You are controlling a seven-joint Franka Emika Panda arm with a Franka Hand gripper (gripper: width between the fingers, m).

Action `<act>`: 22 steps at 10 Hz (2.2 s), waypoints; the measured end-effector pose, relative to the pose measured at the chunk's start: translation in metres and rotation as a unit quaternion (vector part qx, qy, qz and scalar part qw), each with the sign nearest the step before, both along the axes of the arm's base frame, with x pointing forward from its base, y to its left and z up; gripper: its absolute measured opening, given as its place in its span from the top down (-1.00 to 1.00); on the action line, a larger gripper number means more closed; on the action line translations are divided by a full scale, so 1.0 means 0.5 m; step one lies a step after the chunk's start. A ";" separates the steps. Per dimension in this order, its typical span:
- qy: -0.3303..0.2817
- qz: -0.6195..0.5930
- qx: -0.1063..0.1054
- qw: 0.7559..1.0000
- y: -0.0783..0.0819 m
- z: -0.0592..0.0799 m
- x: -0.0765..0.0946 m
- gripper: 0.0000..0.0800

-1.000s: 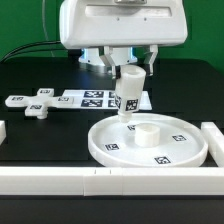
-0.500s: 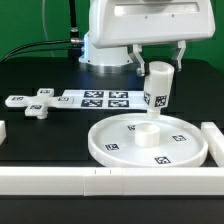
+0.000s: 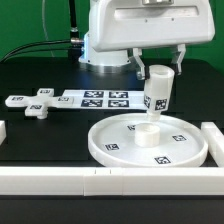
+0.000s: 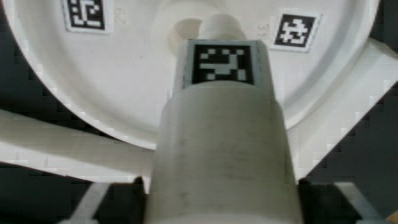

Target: Assemble round table

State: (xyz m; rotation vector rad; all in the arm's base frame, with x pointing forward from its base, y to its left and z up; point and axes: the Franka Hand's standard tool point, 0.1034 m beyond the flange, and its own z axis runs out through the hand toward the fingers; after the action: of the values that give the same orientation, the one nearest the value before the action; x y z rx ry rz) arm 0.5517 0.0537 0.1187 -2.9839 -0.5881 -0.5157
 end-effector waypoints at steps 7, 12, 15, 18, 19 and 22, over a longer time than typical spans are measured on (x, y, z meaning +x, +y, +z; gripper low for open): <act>-0.008 0.010 -0.008 1.000 -0.024 -0.011 0.011 -0.02; -0.004 0.011 -0.010 1.000 -0.031 -0.026 0.001 -0.02; -0.007 0.010 -0.012 1.000 -0.035 -0.037 -0.006 -0.02; -0.050 -0.008 -0.030 0.998 -0.080 -0.046 -0.011 -0.02; -0.059 -0.017 -0.034 0.997 -0.106 -0.053 -0.018 -0.02; -0.067 -0.024 -0.034 0.997 -0.123 -0.053 -0.018 -0.02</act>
Offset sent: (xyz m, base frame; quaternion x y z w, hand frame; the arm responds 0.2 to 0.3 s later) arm 0.0000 0.0000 0.0000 0.0000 0.0000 0.0000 1.0000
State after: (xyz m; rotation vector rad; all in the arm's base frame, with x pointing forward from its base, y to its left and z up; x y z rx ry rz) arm 0.5425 -0.0076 0.0921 -3.0511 -0.5553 -0.7172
